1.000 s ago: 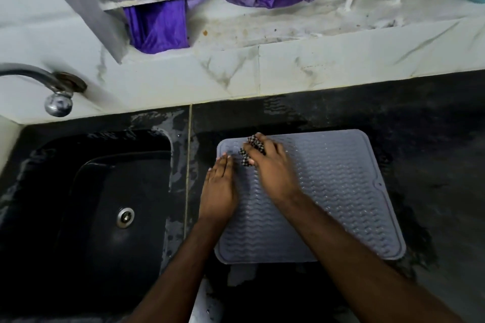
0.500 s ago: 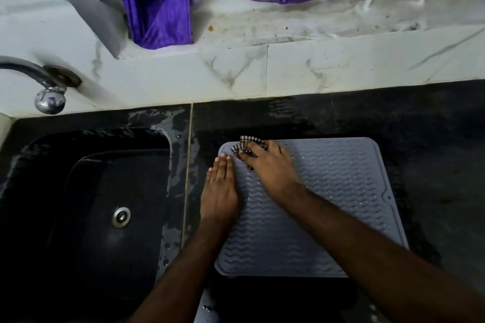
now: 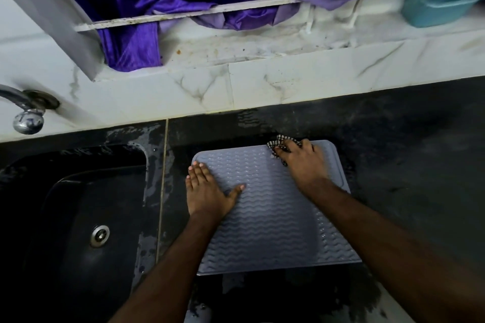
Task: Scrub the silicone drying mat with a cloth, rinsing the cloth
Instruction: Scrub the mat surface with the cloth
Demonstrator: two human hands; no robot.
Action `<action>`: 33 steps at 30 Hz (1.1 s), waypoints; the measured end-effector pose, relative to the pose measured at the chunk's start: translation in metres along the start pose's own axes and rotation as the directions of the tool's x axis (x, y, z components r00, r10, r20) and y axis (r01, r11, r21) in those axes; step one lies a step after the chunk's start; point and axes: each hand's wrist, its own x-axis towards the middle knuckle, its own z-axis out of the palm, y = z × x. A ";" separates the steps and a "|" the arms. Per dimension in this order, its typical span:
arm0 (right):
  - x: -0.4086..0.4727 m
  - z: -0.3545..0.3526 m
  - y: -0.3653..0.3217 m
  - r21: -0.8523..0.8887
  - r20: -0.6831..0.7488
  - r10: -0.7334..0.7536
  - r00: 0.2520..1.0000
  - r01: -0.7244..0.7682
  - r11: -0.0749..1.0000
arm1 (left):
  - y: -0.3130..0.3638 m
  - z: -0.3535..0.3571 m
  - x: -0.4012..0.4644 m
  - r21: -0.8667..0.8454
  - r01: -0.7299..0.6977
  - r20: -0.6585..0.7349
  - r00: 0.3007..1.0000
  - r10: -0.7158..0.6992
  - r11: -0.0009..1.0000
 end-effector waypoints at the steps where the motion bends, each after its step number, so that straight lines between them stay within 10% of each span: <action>1: -0.002 -0.001 0.009 -0.016 0.004 0.009 1.000 -0.009 1.000 | 0.001 -0.002 -0.001 0.002 -0.001 0.002 1.000 0.001 1.000; 21: -0.029 -0.023 0.048 -0.086 0.136 0.337 0.932 -0.328 0.941 | -0.037 -0.010 -0.004 -0.149 -0.145 -0.027 0.989 0.142 0.978; 33: -0.003 -0.033 -0.133 0.226 -0.066 -0.126 0.990 0.138 0.964 | -0.055 0.008 -0.024 -0.188 -0.282 -0.199 0.949 0.245 0.941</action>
